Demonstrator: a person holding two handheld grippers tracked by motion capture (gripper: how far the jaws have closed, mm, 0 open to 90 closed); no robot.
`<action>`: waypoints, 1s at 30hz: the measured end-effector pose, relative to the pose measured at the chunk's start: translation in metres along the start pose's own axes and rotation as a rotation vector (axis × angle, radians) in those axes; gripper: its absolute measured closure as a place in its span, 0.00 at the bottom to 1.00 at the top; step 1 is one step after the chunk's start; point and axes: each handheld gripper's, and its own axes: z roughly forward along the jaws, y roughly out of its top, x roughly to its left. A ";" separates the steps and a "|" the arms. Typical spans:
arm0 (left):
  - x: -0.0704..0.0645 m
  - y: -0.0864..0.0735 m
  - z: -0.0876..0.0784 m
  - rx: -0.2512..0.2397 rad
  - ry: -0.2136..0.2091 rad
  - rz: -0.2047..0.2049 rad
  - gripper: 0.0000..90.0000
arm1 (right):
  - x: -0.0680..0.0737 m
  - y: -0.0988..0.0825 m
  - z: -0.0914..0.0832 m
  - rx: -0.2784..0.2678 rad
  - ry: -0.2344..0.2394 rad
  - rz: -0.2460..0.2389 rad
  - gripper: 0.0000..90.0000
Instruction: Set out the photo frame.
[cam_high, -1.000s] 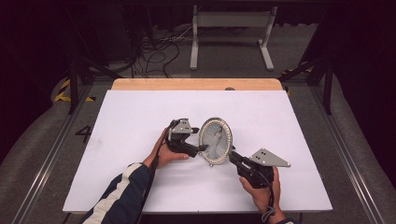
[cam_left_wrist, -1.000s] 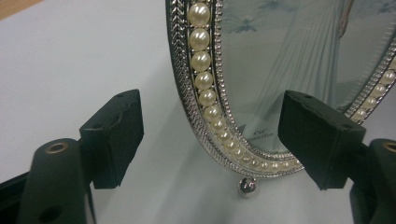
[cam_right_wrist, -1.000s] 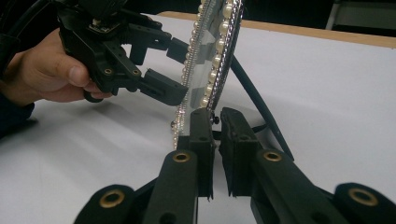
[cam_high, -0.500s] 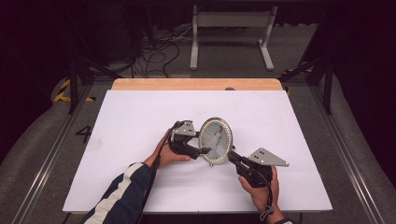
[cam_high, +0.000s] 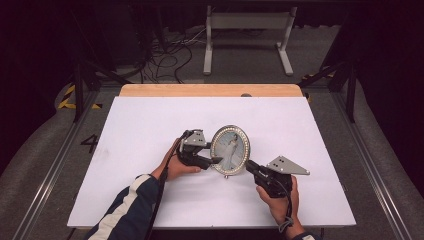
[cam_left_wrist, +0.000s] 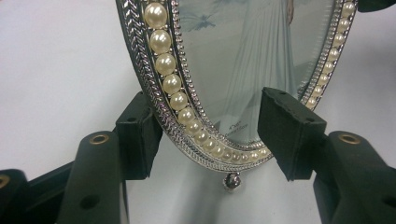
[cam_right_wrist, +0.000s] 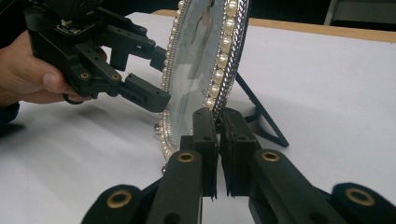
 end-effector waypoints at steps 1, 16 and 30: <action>-0.002 -0.001 -0.002 0.007 0.025 0.016 0.49 | 0.000 0.000 0.001 0.002 -0.004 0.000 0.94; -0.009 -0.011 -0.013 0.027 0.057 0.033 0.53 | -0.003 0.004 0.012 0.005 -0.003 -0.009 0.93; -0.012 -0.015 -0.019 0.043 0.073 0.049 0.61 | -0.004 0.006 0.018 0.009 -0.009 -0.009 0.92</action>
